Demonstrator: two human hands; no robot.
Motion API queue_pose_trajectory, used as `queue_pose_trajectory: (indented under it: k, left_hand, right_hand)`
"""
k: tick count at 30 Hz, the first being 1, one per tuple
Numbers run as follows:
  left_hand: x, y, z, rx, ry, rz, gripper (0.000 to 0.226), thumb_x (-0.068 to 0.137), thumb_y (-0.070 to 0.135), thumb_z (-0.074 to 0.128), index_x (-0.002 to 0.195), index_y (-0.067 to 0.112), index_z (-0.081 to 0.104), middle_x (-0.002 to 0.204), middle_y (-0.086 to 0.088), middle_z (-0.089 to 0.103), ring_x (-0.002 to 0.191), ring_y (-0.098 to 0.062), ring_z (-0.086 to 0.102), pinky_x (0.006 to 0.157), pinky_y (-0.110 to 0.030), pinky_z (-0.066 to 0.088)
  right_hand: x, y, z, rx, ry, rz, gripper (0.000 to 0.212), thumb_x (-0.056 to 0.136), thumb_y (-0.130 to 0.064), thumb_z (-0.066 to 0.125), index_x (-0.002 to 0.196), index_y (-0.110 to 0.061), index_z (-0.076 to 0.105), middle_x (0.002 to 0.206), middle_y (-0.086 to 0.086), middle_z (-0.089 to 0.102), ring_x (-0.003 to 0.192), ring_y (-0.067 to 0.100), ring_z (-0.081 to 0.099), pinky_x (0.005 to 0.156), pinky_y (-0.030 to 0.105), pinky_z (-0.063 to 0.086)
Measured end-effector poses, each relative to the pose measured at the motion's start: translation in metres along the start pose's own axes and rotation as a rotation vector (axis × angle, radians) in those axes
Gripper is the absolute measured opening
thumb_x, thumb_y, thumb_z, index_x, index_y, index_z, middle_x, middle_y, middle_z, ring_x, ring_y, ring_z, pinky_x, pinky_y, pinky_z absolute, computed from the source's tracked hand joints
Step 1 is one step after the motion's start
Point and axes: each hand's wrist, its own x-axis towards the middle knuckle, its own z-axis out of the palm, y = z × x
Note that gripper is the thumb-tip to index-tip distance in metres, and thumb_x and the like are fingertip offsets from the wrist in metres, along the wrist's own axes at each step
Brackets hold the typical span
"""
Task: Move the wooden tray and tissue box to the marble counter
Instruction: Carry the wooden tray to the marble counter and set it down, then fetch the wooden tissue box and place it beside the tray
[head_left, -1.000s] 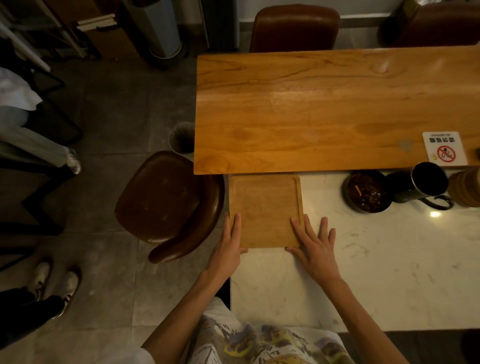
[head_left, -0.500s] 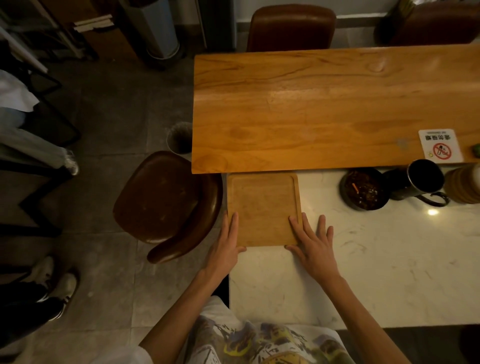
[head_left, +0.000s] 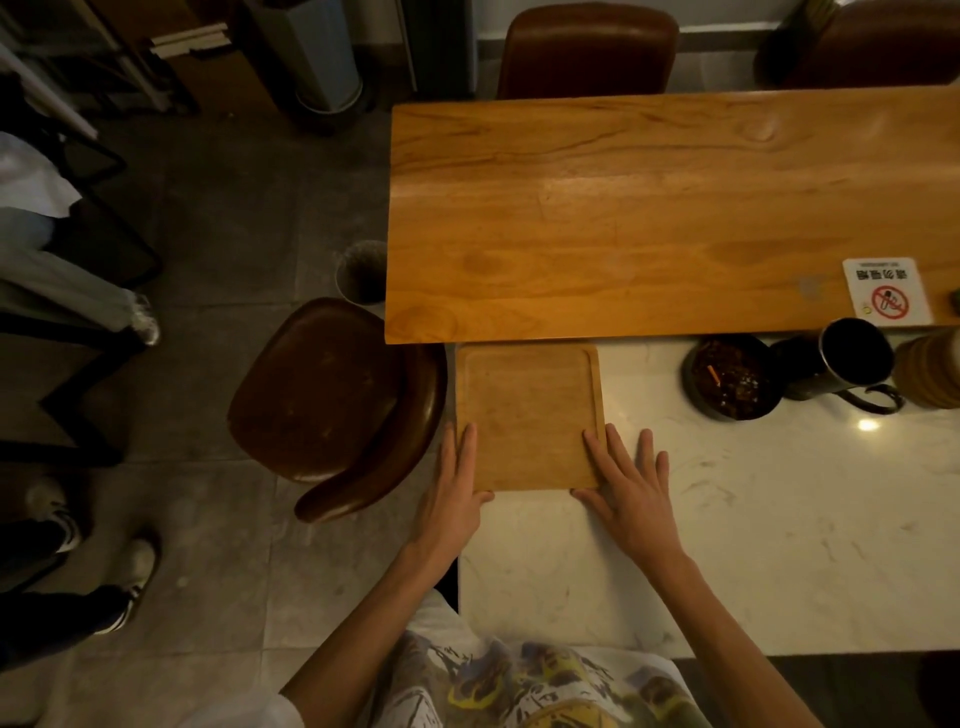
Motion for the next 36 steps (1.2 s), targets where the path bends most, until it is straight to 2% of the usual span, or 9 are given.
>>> queue_pose_trajectory:
  k: [7, 12, 19, 22, 24, 27, 29, 32, 36]
  left_hand:
    - [-0.009, -0.003, 0.008, 0.003, 0.036, 0.003, 0.086, 0.100, 0.029, 0.055, 0.157, 0.028, -0.008, 0.168, -0.008, -0.005, 0.146, -0.029, 0.032, 0.105, -0.042, 0.046]
    - [-0.004, -0.009, 0.009, 0.020, 0.029, -0.006, 0.088, 0.097, 0.027, 0.060, 0.157, 0.026, -0.005, 0.168, -0.006, 0.001, 0.140, -0.032, 0.043, 0.101, -0.044, 0.052]
    - [-0.005, -0.005, 0.007, 0.040, -0.012, -0.013, 0.082, 0.100, 0.031, 0.054, 0.159, 0.027, -0.003, 0.168, -0.007, -0.004, 0.146, -0.030, 0.033, 0.108, -0.044, 0.045]
    - [-0.005, -0.002, -0.002, 0.043, -0.070, -0.032, 0.079, 0.100, 0.035, 0.054, 0.159, 0.029, 0.002, 0.168, -0.004, -0.001, 0.142, -0.029, 0.040, 0.109, -0.047, 0.043]
    - [-0.007, 0.000, -0.015, 0.035, -0.060, -0.032, 0.066, 0.099, 0.035, 0.055, 0.156, 0.029, 0.022, 0.163, -0.004, 0.024, 0.132, -0.026, 0.052, 0.106, -0.048, 0.045]
    - [-0.013, 0.004, -0.046, 0.039, 0.139, 0.026, 0.024, 0.100, 0.036, 0.052, 0.110, 0.018, 0.065, 0.106, -0.002, 0.068, 0.091, -0.020, 0.068, 0.078, -0.044, 0.056]
    - [-0.014, 0.006, -0.066, -0.284, 0.197, 0.026, 0.032, 0.101, 0.037, 0.052, 0.084, 0.012, 0.064, 0.074, -0.001, 0.063, 0.062, -0.016, 0.060, 0.057, -0.039, 0.049]
    - [-0.019, 0.011, -0.091, -0.975, 0.134, -0.157, 0.033, 0.102, 0.028, 0.052, 0.073, 0.012, 0.054, 0.059, 0.002, 0.044, 0.045, -0.010, 0.038, 0.041, -0.023, 0.029]
    - [-0.039, 0.000, -0.101, -0.982, 0.194, -0.190, 0.034, 0.102, 0.026, 0.051, 0.070, 0.015, 0.049, 0.056, 0.002, 0.036, 0.045, -0.010, 0.031, 0.041, -0.022, 0.024]
  right_hand:
    - [-0.006, -0.004, 0.006, 0.049, 0.026, 0.032, 0.079, 0.094, -0.071, 0.014, 0.161, -0.029, 0.011, 0.165, 0.008, 0.026, 0.151, 0.049, 0.011, 0.118, 0.067, 0.019]
    - [-0.004, -0.001, 0.010, 0.060, 0.047, 0.023, 0.075, 0.096, -0.066, 0.024, 0.161, -0.029, 0.014, 0.163, 0.009, 0.031, 0.149, 0.051, 0.016, 0.116, 0.069, 0.022]
    - [-0.005, 0.003, 0.017, 0.069, 0.069, 0.018, 0.073, 0.097, -0.065, 0.023, 0.161, -0.032, 0.012, 0.167, 0.006, 0.021, 0.152, 0.047, 0.007, 0.119, 0.064, 0.013]
    - [-0.008, 0.003, 0.006, 0.141, 0.062, 0.001, 0.065, 0.101, -0.055, 0.038, 0.159, -0.032, 0.021, 0.163, -0.003, 0.023, 0.153, 0.041, 0.009, 0.121, 0.056, 0.012]
    - [-0.011, 0.003, -0.009, 0.306, 0.099, 0.019, 0.048, 0.101, -0.046, 0.049, 0.144, -0.024, 0.051, 0.145, 0.002, 0.054, 0.137, 0.036, 0.044, 0.113, 0.050, 0.036]
    - [-0.027, -0.007, -0.039, 0.825, 0.226, 0.275, 0.030, 0.103, -0.037, 0.050, 0.095, -0.016, 0.070, 0.090, 0.003, 0.070, 0.085, 0.021, 0.066, 0.084, 0.043, 0.057]
    - [-0.039, -0.012, -0.051, 1.407, 0.271, 0.517, 0.037, 0.104, -0.036, 0.049, 0.075, -0.015, 0.059, 0.066, 0.001, 0.057, 0.064, 0.017, 0.058, 0.068, 0.033, 0.055]
    - [-0.054, -0.014, -0.055, 2.116, 0.279, 0.699, 0.048, 0.103, -0.031, 0.047, 0.056, -0.020, 0.044, 0.046, -0.004, 0.034, 0.040, 0.009, 0.032, 0.041, 0.021, 0.035]
    - [-0.083, -0.036, -0.038, 2.260, 0.226, 0.657, 0.059, 0.103, -0.026, 0.039, 0.044, -0.021, 0.037, 0.038, -0.006, 0.024, 0.040, 0.009, 0.011, 0.033, 0.020, 0.020]
